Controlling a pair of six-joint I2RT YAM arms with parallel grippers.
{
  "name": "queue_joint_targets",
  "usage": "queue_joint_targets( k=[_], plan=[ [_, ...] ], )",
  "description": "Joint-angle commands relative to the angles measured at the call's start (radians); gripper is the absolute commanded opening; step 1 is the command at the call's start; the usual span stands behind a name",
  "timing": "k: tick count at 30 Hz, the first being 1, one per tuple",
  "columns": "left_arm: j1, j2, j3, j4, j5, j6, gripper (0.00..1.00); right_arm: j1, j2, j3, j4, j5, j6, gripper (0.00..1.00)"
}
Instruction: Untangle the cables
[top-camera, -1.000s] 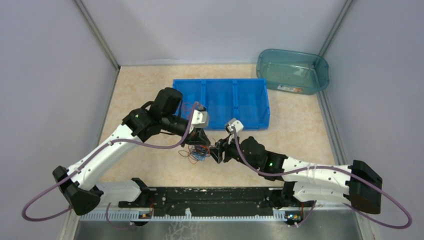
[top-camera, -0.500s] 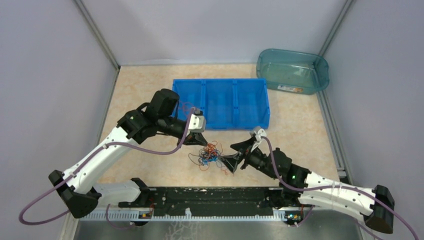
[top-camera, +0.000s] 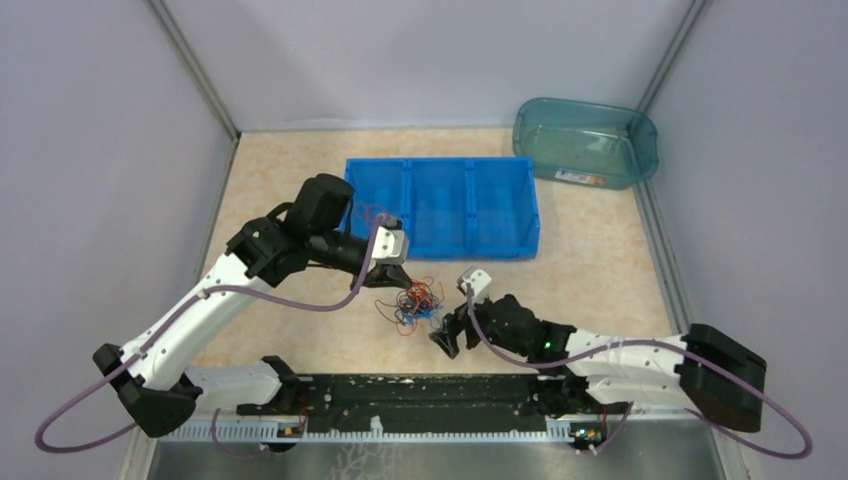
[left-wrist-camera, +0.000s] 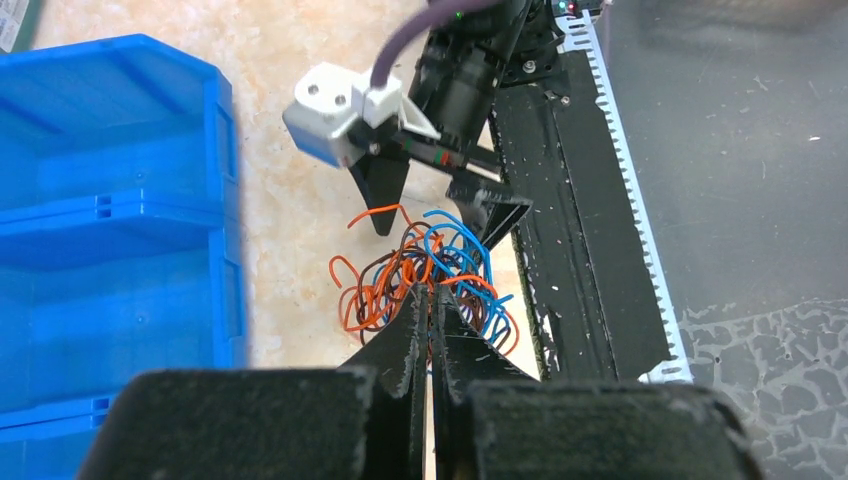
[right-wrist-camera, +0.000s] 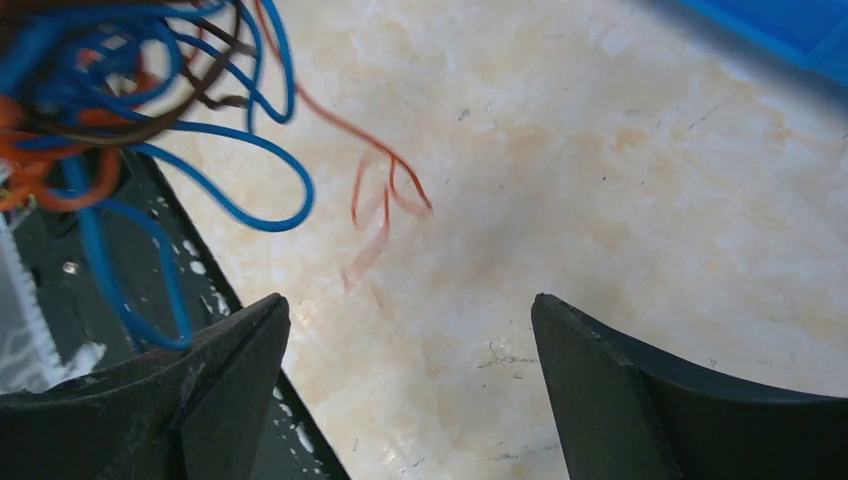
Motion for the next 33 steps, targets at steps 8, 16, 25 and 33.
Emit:
queue_joint_targets(
  k=[8, 16, 25, 33],
  plan=[
    [-0.005, -0.025, 0.079, -0.039, 0.022, 0.010, 0.00, -0.007, 0.331, 0.038, 0.580, 0.042, -0.132, 0.84],
    [-0.005, -0.032, 0.120, -0.042, 0.012, -0.026, 0.00, -0.008, 0.473, 0.083, 0.784, 0.047, -0.097, 0.17],
    [-0.005, -0.049, 0.172, -0.057, -0.004, -0.022, 0.00, -0.010, 0.516, -0.036, 1.093, 0.047, -0.013, 0.66],
    [-0.005, -0.036, 0.235, -0.054, 0.026, -0.052, 0.00, -0.011, 0.570, -0.056, 1.233, 0.001, 0.000, 0.62]
  ],
)
